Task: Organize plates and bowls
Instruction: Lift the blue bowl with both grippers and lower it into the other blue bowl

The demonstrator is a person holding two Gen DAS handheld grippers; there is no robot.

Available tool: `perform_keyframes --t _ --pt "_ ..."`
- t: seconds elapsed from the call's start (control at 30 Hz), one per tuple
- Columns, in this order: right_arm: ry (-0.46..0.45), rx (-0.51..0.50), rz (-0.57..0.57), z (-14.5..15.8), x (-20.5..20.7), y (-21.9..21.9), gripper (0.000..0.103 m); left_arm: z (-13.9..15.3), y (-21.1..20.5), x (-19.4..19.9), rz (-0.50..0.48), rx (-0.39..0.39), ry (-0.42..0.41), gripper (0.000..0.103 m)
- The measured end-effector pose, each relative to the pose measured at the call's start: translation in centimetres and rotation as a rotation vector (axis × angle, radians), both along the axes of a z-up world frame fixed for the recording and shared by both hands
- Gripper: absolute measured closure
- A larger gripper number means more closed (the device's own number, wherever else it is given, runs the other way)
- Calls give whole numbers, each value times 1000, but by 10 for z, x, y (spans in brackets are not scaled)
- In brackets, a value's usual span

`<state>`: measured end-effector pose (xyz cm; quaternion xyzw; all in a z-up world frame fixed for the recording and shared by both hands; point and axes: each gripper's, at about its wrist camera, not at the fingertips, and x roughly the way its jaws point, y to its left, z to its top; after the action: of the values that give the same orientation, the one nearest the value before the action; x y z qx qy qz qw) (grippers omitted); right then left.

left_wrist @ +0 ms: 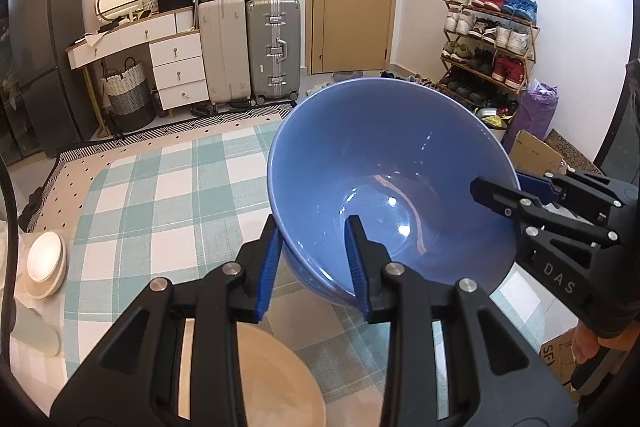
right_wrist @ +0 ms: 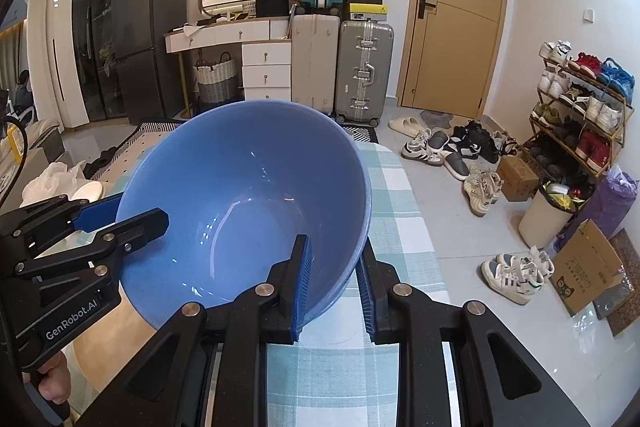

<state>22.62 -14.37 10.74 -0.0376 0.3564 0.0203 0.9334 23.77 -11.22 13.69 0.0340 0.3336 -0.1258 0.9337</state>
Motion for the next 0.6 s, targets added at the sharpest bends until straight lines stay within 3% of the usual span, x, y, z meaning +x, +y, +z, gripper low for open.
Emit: perform_keyframes --t 0.6 --pt "66 10 8 -35 37 -4 80 -56 -14 55 24 54 59 74"
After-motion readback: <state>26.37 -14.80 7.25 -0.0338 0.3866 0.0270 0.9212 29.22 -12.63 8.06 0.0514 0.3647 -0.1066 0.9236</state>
